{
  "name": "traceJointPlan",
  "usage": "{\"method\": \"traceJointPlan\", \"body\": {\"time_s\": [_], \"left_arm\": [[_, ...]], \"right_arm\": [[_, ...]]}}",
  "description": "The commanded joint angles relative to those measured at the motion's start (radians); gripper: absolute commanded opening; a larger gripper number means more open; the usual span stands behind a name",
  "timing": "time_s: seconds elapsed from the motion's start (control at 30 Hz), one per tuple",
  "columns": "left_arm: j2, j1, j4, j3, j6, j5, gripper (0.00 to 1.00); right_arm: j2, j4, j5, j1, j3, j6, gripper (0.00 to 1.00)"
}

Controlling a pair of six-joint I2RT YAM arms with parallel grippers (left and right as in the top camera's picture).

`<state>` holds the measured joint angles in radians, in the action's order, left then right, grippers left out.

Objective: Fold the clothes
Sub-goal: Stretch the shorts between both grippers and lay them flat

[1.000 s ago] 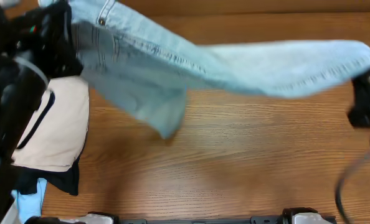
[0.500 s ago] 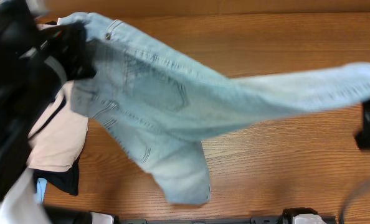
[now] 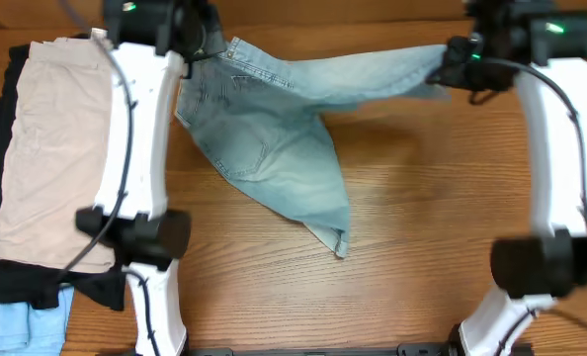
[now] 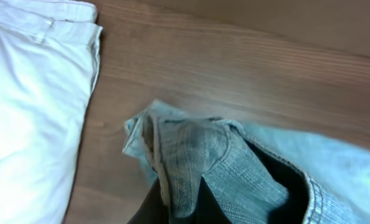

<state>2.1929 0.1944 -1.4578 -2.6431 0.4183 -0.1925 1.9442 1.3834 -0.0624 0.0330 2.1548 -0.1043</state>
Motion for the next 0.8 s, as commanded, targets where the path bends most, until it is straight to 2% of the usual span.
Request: {"method": "traceJointPlan", "body": {"time_s": [0.0, 0.33, 0.43, 0.5, 0.53, 0.57, 0.6, 0.63, 0.67, 0.77], "left_arm": [[0.08, -0.005, 0.059, -0.006, 0.001, -0.081, 0.04], [0.245, -0.005, 0.312, -0.006, 0.001, -0.127, 0.04], [0.27, -0.005, 0.383, -0.006, 0.0, -0.133, 0.12], [0.281, -0.006, 0.438, -0.006, 0.0, -0.134, 0.27], [0.284, -0.006, 0.467, -0.006, 0.0, -0.134, 0.38], [0.285, -0.006, 0.494, -0.006, -0.001, -0.143, 0.55], [0.285, -0.006, 0.516, -0.006, -0.002, -0.157, 0.78], [0.285, -0.006, 0.541, -0.006, -0.014, -0.168, 0.93], [0.281, -0.006, 0.559, -0.008, -0.03, -0.175, 1.0], [0.264, -0.006, 0.56, -0.039, -0.072, -0.185, 1.0]], "right_arm": [[0.1, -0.101, 0.008, -0.007, -0.002, 0.0, 0.04], [0.333, -0.406, 0.009, -0.007, -0.002, -0.001, 0.04], [0.357, -0.489, 0.016, -0.007, -0.002, -0.001, 0.1], [0.369, -0.564, 0.016, -0.007, -0.002, -0.001, 0.24], [0.37, -0.598, 0.016, -0.007, -0.002, -0.001, 0.41], [0.37, -0.634, 0.016, -0.007, -0.002, -0.001, 0.72], [0.37, -0.659, 0.015, -0.007, -0.002, -0.001, 1.0], [0.369, -0.678, 0.016, -0.007, 0.0, -0.001, 1.0], [0.366, -0.683, 0.016, -0.007, 0.006, -0.001, 1.0], [0.353, -0.646, 0.014, -0.01, 0.032, -0.049, 1.0]]}}
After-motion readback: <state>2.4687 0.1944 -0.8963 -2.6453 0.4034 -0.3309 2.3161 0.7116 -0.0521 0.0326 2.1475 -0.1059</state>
